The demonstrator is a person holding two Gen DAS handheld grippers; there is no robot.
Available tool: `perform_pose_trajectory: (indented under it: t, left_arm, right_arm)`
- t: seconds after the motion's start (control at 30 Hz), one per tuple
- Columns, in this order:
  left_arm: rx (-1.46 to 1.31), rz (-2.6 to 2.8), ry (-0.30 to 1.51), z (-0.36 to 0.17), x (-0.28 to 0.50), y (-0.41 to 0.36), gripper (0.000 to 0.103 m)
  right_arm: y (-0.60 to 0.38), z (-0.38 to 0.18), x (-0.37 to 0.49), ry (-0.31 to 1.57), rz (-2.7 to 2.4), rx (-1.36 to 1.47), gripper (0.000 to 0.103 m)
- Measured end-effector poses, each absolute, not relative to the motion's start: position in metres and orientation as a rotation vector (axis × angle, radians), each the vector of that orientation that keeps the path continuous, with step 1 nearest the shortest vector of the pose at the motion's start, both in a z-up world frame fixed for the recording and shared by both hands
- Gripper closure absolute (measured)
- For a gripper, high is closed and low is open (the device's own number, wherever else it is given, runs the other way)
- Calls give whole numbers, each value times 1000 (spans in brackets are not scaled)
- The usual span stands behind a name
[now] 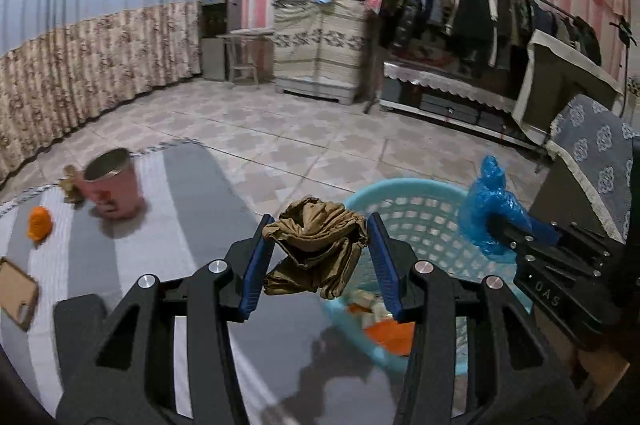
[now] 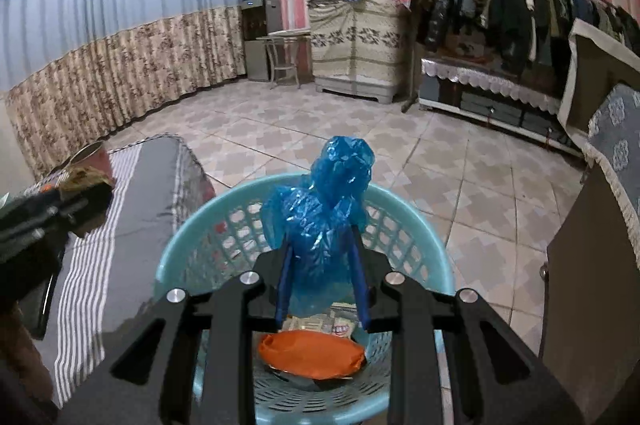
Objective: Collect trash
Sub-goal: 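Carry both over the blue basket and open the left and right tools to drop them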
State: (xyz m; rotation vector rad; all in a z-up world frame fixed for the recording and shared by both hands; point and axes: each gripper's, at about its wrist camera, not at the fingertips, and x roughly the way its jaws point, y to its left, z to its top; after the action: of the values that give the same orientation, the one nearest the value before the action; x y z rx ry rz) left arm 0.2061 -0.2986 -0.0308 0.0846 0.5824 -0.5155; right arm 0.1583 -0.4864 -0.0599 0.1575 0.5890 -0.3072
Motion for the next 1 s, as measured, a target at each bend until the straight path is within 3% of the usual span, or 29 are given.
perform_pose_trajectory:
  t: [0.37,0.43,0.5,0.67,0.8,1.0]
  left_arm:
    - [124,-574,619,-53,217,-344,55]
    - [131,-578,620,-53,217,-346,48]
    - [137,-563,609,-52,218,-347,30]
    - [107,-545,596,-40,219,-333,24]
    - [91,-484,571,-30,211,-306,8]
    - [88,-414,557,-25,199,-262,6]
  right_arm:
    - [-519,-68,151,596,-370,226,77]
    - [-519,-67,152,593,-367,230,77]
    - [-520,-67,152,589,-367,232,77]
    - [-519,-69,155,612,-362,230,77]
    - [-513,-67,156,619,-350,216,77]
    - [-489,-66,164,642,-305,172,77]
